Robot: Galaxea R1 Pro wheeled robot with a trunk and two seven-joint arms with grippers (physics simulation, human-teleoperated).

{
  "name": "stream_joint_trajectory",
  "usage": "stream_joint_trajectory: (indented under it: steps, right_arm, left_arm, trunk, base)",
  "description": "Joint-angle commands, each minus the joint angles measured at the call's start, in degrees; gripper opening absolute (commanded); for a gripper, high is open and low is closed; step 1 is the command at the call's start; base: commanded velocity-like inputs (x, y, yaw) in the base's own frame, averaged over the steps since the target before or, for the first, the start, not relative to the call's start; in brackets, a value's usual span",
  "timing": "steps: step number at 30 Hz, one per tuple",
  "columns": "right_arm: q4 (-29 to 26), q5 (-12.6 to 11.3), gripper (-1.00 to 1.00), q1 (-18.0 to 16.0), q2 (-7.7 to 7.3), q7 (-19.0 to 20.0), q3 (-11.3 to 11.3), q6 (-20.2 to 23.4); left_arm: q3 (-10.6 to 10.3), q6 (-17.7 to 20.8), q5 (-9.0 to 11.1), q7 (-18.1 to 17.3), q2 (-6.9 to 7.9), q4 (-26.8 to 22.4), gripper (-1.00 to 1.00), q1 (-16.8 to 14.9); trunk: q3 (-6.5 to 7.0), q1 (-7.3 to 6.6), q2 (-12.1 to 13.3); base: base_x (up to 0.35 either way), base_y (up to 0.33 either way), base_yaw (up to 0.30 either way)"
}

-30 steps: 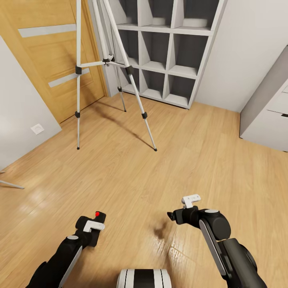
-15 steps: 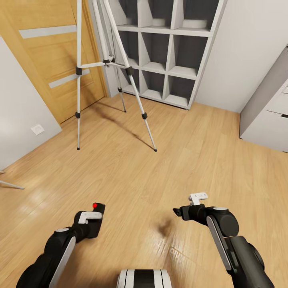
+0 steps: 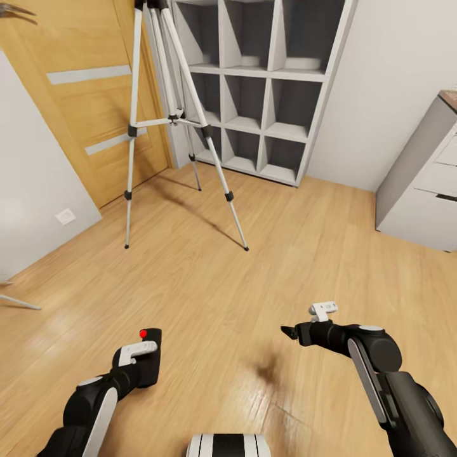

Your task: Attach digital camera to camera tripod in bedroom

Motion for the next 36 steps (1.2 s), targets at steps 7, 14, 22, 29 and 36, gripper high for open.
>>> stream_joint_trajectory:
  steps: [7, 14, 22, 29, 36]
  right_arm:
    - [-0.1, -0.1, 1.00, 0.1, -0.11, 3.9, -1.3, -4.3]
    - [0.0, -0.1, 1.00, 0.4, -0.35, 5.1, -1.7, -7.3]
    - [0.0, -0.1, 1.00, 0.3, -0.43, 5.4, -1.8, -8.0]
    - [0.0, -0.1, 1.00, 0.2, -0.49, 5.5, -1.8, -8.2]
    - [0.0, -0.1, 1.00, 0.1, -0.54, 5.6, -1.8, -8.2]
  left_arm:
    - [0.7, -0.1, 0.7, 2.0, -1.52, -0.1, -1.00, 0.6]
    - [0.8, -0.4, 0.8, 2.5, -2.49, 0.4, -1.00, 0.9]
    - [0.9, -0.6, 1.9, 2.7, -2.86, 2.1, -1.00, 0.9]
    - [1.1, -0.6, 3.7, 3.6, -2.72, 2.6, -1.00, 1.2]
    - [2.1, -2.5, 4.5, 5.3, -2.88, 2.6, -1.00, 2.1]
  trunk:
    - [1.52, -0.19, 0.1]
    - [3.07, -0.37, 0.2]
    - [4.84, -0.58, 0.3]
    - [6.39, -0.76, 0.4]
    - [7.94, -0.94, 0.5]
  base:
    - [0.000, 0.000, 0.000]
    - [0.000, 0.000, 0.000]
    - [0.000, 0.000, 0.000]
    - [0.000, 0.000, 0.000]
    - [0.000, 0.000, 0.000]
